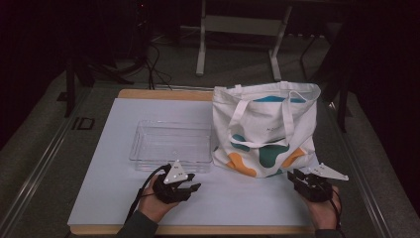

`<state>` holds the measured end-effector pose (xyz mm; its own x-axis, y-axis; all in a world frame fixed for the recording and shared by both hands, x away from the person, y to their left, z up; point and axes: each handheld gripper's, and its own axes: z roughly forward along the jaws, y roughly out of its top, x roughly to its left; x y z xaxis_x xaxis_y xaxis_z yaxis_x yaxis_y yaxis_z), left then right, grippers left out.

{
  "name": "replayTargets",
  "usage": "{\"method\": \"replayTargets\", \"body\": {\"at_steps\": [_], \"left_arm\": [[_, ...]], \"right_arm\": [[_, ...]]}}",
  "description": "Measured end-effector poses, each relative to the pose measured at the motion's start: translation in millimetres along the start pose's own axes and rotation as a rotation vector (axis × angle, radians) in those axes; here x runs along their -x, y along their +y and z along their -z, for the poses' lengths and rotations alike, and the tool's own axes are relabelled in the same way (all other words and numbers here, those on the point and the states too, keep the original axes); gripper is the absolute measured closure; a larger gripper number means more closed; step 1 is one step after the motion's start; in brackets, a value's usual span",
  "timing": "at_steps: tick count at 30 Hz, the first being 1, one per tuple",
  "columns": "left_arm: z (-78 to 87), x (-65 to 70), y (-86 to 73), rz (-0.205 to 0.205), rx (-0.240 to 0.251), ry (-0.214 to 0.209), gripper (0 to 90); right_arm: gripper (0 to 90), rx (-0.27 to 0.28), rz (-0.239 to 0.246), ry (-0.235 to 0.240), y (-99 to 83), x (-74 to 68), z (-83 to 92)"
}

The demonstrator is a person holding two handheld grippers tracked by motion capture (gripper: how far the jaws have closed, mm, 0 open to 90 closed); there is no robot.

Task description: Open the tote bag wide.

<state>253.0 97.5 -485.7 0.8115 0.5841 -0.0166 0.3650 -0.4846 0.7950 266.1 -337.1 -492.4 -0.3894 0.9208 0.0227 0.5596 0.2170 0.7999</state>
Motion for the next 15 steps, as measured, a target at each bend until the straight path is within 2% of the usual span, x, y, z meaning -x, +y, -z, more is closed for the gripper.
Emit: {"method": "replayTargets", "body": {"at_steps": [7,13,15], "left_arm": [[3.0,-7.5,14.2,-0.004,0.018,0.002,57.7],[5.3,-18.4,21.2,0.023,0.043,-0.003,57.6],[6.0,-20.0,23.7,0.017,0.046,-0.006,57.7]], "right_arm": [[70.0,0.01,0.001,0.0,12.9,6.1,4.8],[60.8,0.03,-0.001,-0.022,25.3,11.4,7.1],[59.6,0.032,0.002,-0.024,28.3,13.9,7.2]]}}
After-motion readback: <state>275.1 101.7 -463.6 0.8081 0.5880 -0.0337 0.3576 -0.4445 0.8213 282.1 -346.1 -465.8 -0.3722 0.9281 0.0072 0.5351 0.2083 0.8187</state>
